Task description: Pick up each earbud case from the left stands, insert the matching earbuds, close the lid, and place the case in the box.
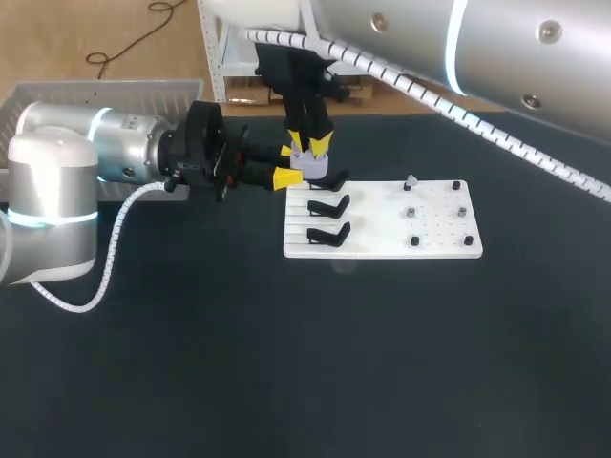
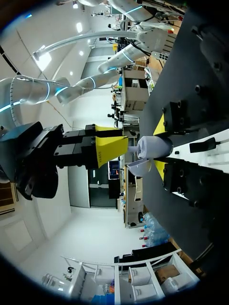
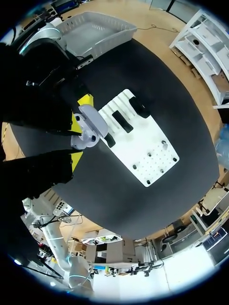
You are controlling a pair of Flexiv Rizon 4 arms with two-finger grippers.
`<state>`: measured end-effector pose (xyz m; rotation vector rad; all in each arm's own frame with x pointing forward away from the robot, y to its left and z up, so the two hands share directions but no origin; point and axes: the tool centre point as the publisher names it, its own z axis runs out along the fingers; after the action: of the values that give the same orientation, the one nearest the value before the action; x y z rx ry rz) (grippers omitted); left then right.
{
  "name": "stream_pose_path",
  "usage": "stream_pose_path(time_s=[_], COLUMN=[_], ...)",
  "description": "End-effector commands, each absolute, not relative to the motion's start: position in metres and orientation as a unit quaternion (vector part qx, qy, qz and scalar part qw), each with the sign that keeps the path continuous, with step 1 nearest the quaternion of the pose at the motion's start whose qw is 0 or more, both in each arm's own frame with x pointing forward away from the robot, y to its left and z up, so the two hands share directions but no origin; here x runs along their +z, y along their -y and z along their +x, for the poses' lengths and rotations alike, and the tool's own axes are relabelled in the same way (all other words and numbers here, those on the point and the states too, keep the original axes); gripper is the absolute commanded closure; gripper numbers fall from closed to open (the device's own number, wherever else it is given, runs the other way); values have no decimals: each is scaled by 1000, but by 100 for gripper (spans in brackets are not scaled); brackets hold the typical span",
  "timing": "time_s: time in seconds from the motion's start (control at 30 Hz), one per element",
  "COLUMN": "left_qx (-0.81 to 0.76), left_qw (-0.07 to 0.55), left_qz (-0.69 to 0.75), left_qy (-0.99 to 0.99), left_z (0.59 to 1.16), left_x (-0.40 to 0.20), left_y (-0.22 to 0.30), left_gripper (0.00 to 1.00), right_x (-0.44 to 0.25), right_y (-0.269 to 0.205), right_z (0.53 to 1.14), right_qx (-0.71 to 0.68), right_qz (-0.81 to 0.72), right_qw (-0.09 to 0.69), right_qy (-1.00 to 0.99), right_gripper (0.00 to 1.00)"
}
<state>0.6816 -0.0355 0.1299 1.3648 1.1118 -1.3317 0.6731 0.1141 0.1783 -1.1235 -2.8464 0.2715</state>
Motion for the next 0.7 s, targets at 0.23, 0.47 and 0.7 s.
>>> stream_pose_path(time_s=[0.23, 0.47, 0.7], left_qx=[-537, -537, -537], left_qw=[453, 453, 453], left_qz=[551, 551, 551], left_qy=[-450, -450, -450], left_z=[680, 680, 680], left_x=[130, 130, 130], left_y=[35, 35, 35], left_gripper=[100, 100, 100], right_x=[176, 174, 172], right_y=[-112, -112, -112], right_z=[675, 676, 678], right_qx=[84, 85, 87], right_qz=[-369, -370, -372], right_qw=[38, 42, 44], right_qy=[925, 924, 923], right_gripper=[100, 100, 100])
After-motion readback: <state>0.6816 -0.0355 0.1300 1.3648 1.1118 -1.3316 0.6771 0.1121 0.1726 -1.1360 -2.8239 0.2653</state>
